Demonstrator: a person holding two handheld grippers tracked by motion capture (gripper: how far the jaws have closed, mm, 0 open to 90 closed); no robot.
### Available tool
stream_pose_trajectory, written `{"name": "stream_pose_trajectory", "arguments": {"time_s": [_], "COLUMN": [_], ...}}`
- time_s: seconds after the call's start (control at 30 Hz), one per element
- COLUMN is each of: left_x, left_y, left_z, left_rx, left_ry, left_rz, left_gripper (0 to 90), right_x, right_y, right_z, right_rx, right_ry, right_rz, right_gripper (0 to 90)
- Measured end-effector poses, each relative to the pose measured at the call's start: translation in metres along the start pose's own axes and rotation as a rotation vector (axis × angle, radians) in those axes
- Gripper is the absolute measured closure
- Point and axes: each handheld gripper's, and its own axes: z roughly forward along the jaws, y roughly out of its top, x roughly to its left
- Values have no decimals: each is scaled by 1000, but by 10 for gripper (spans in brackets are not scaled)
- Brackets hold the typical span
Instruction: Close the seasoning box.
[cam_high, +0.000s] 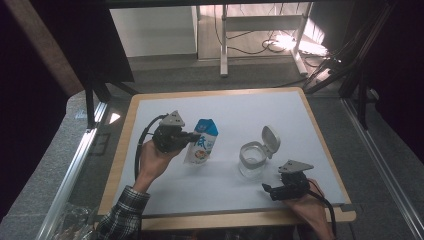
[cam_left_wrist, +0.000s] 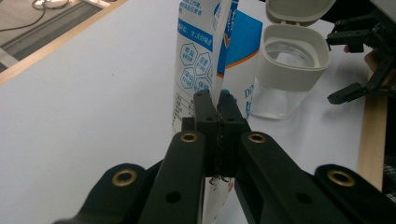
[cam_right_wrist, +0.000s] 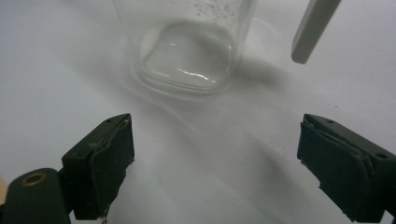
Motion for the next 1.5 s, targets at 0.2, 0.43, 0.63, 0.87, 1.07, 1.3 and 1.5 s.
{"name": "stream_pose_trajectory", "arguments": {"time_s": [0.2, 0.43, 0.63, 0.87, 1.07, 1.3, 1.5], "left_x": [-7, -18, -25, -33, -38, -44, -49], "left_y": [1, 2, 4, 6, 8, 10, 11], "left_z": [-1, -1, -3, -3, -3, -1, 1], "left_rx": [-5, -8, -22, -30, -30, -28, -30], "left_ry": [-4, -22, -42, -62, -77, -88, -102], "left_rz": [3, 10, 7, 17, 22, 29, 28], "left_gripper": [900, 900, 900, 900, 900, 900, 900], "right_x": [6, 17, 24, 34, 39, 51, 59], "right_y": [0, 1, 4, 8, 12, 19, 24], "right_z": [-1, -1, 1, 5, 8, 12, 19], "right_rx": [-5, -30, -24, -9, -12, -36, -53], "right_ry": [30, 88, 95, 138, 174, 175, 204], "right_rz": [-3, -5, -28, -47, -45, -65, -73], "right_gripper": [124, 214, 260, 282, 282, 300, 320]}}
